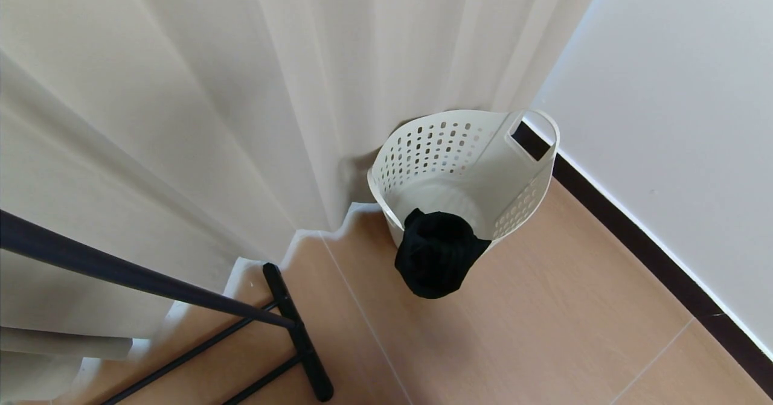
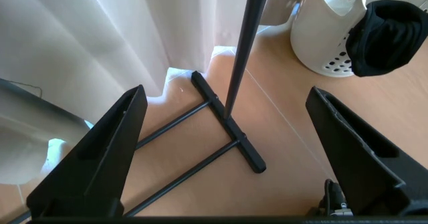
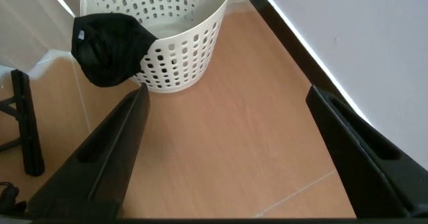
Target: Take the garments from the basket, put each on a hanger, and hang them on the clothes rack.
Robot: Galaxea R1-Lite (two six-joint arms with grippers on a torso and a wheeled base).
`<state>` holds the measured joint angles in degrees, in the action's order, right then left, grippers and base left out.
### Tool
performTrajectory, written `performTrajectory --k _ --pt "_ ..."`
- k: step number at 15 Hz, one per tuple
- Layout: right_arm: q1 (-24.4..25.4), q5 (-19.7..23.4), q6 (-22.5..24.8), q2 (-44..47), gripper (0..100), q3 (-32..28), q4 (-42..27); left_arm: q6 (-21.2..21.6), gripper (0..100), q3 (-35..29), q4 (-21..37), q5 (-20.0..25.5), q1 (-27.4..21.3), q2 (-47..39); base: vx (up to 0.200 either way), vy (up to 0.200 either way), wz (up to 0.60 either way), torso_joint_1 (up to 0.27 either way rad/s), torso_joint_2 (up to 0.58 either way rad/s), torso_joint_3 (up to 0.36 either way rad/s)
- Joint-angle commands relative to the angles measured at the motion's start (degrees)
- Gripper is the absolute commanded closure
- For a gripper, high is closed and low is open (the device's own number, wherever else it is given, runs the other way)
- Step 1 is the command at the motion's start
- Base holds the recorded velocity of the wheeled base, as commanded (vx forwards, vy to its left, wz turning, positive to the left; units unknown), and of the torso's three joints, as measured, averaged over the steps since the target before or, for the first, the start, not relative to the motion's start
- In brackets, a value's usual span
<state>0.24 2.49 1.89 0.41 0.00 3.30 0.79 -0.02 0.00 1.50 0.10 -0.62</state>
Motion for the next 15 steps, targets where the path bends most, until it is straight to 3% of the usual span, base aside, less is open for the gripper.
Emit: performTrajectory --k 1,4,8,12,13,15 --pt "0.0 0.0 0.9 0.0 0 0.0 0.0 0.0 0 0.0 0.0 0.0 0.1 0.1 0.0 0.0 0.0 0.0 0.0 0.0" --pt "0.3 0.3 1.7 1.1 0 0.0 -0.7 0.0 0 0.0 0.0 0.0 0.1 0.1 0.0 0.0 0.0 0.0 0.0 0.0" --pt "7.1 0.5 4.0 17.6 0 0.0 2.0 0.0 0 0.0 0.0 0.0 0.0 0.1 0.0 0.0 0.0 0.0 0.0 0.0" --pt "14.4 0.7 4.2 35.2 0 -6.3 8.9 0.0 0 0.0 0.0 0.0 0.1 0.1 0.0 0.0 0.0 0.0 0.0 0.0" --pt "14.4 0.7 4.2 35.2 0 -6.3 8.9 0.0 0 0.0 0.0 0.0 0.1 0.1 0.0 0.0 0.0 0.0 0.0 0.0" --pt "18.6 0.6 4.3 47.7 0 -11.0 15.7 0.0 0 0.0 0.0 0.0 0.1 0.1 0.0 0.0 0.0 0.0 0.0 0.0"
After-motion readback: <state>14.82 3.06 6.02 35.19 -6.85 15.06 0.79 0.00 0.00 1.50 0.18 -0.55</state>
